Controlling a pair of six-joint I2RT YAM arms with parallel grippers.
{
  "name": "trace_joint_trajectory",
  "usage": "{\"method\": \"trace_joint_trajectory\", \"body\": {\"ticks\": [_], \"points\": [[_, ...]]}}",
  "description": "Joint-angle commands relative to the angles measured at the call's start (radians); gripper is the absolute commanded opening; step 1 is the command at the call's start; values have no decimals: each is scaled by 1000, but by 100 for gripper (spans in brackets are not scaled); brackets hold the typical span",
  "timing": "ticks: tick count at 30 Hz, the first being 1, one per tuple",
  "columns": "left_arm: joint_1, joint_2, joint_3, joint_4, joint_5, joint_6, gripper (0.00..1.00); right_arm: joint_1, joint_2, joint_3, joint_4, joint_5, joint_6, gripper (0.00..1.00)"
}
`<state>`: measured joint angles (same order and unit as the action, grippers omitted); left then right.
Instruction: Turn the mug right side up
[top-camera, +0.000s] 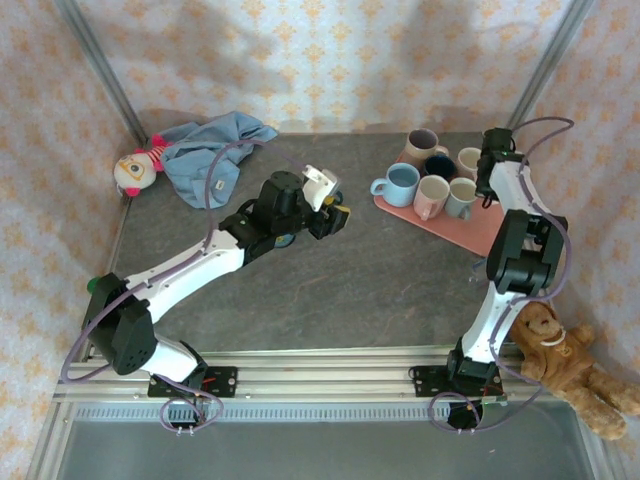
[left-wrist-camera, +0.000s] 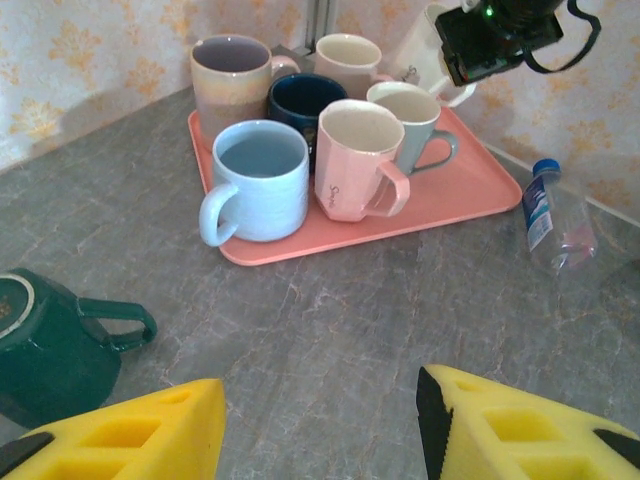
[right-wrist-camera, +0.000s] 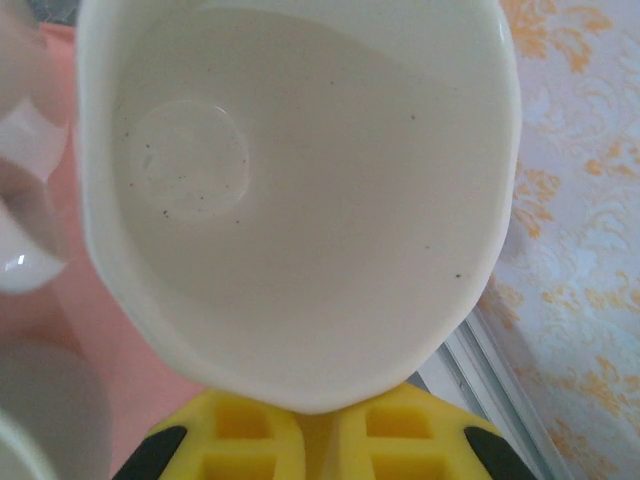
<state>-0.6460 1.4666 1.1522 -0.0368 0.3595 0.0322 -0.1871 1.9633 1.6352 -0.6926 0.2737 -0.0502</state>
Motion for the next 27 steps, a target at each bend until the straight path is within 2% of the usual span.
{"method": "trace_joint_trajectory", "body": {"ticks": [1, 6, 12, 14, 18, 27], "points": [[3, 12, 25, -1, -7, 12, 54, -6, 26, 89, -1, 73, 11, 0], [3, 27, 27, 2, -14, 9, 54, -6, 112, 167, -59, 78, 2, 0], [3, 34, 29, -6, -5, 12, 54, -7, 142, 179, -70, 92, -10, 1], [3, 35, 27, -5, -8, 14, 54, -7, 147, 182, -76, 82, -15, 6], [3, 39, 32, -11, -13, 30, 54, -6, 137, 173, -69, 55, -25, 23], [3, 60, 65, -18, -19, 19, 54, -6, 49, 160, -71, 54, -20, 35]]}}
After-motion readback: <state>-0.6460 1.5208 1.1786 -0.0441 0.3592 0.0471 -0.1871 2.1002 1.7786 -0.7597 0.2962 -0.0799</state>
